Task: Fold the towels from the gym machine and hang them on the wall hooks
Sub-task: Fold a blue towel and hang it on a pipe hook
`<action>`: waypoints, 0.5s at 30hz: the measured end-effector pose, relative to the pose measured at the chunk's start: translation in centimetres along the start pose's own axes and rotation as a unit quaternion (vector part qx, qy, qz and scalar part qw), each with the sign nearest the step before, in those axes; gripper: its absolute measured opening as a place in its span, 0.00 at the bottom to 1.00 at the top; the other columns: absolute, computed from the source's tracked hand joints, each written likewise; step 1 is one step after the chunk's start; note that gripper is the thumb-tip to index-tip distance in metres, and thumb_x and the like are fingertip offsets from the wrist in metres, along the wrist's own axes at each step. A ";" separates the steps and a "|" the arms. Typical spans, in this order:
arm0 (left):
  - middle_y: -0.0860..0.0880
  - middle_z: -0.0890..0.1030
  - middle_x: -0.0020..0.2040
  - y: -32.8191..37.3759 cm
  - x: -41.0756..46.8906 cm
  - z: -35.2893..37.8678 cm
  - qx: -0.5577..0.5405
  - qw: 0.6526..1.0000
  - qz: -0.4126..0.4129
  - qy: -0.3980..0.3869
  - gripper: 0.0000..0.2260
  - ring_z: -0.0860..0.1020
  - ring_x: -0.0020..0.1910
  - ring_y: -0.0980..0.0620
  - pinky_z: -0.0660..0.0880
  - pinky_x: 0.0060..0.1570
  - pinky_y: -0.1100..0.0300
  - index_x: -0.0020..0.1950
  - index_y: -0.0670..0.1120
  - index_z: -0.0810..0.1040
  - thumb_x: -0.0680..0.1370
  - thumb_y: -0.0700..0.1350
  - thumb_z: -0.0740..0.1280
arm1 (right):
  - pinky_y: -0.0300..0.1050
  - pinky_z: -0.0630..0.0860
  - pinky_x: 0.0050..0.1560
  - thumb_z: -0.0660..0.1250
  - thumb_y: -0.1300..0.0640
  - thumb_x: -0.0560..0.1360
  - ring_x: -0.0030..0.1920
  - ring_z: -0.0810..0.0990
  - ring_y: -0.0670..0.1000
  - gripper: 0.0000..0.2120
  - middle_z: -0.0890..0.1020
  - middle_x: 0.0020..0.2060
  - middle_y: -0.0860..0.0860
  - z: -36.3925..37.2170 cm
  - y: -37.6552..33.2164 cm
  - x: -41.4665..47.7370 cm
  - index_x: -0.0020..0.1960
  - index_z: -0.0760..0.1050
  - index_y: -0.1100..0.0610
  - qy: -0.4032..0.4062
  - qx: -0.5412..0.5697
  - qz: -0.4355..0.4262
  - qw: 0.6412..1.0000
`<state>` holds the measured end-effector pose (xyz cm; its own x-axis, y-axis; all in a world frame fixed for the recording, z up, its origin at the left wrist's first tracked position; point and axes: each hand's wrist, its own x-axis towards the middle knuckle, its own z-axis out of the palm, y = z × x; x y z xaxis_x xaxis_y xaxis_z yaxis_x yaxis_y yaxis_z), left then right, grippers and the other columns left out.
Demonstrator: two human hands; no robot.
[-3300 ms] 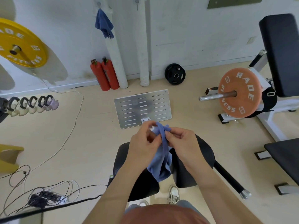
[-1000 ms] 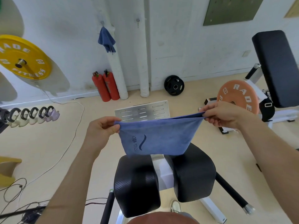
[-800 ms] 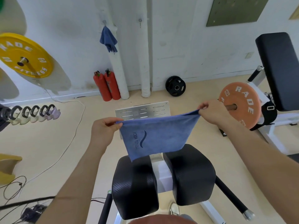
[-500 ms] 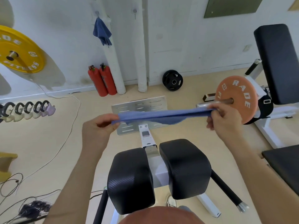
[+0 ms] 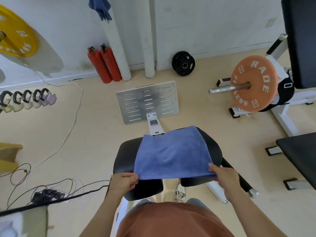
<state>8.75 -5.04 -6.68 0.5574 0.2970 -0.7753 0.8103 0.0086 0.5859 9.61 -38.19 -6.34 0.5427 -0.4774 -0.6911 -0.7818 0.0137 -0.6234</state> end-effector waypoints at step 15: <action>0.43 0.78 0.36 -0.8 -0.2 2.6 -0.001 0.993 0.034 0.113 0.12 0.75 0.27 0.48 0.78 0.33 0.59 0.36 0.43 0.77 0.74 0.29 0.60 | 0.36 0.77 0.22 0.63 0.70 0.75 0.40 0.77 0.54 0.02 0.76 0.43 0.61 1.3 0.3 0.2 0.47 0.72 0.66 -0.119 0.324 0.276 0.897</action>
<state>8.47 -7.62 -7.62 0.5557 0.5033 -0.6617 0.7719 -0.0167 0.6356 9.82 -37.17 -7.15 0.2376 -0.0403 -0.9705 -0.6506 0.7353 -0.1899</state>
